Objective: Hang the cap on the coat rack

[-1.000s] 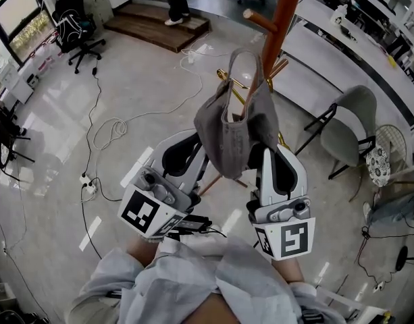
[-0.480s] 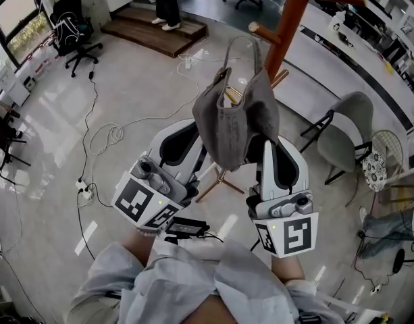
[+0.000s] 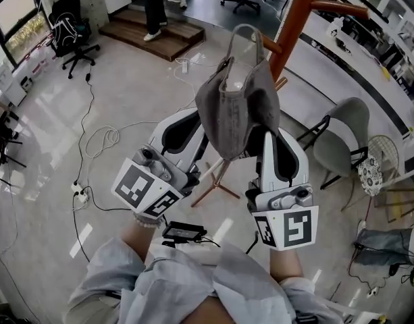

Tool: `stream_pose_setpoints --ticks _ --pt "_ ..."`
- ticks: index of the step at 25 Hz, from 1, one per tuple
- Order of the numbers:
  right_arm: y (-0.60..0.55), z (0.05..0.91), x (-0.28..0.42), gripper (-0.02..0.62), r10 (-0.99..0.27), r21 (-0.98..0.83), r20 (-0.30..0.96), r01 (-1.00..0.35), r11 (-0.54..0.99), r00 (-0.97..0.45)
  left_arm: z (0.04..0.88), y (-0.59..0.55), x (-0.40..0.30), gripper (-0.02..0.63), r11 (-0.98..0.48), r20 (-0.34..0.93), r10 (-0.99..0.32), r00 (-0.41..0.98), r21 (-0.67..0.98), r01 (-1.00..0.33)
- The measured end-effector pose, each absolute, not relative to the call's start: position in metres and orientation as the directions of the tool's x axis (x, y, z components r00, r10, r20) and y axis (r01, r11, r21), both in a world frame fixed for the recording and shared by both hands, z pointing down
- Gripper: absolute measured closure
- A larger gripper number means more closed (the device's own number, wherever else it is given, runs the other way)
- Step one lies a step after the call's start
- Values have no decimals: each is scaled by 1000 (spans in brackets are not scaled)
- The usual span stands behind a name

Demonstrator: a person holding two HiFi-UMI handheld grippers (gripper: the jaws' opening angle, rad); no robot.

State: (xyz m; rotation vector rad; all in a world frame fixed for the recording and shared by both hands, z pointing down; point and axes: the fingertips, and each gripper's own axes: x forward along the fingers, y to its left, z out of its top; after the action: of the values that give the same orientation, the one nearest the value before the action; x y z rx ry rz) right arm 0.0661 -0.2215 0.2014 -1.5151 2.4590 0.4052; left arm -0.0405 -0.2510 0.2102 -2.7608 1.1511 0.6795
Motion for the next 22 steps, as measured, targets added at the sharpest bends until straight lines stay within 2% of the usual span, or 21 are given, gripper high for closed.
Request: stream_pose_setpoints --ticks 22 --pt "-247 212 91 581 -885 82 -286 -930 360 -367 225 -287 -13 575 -753 -395 -641 658 159 -638"
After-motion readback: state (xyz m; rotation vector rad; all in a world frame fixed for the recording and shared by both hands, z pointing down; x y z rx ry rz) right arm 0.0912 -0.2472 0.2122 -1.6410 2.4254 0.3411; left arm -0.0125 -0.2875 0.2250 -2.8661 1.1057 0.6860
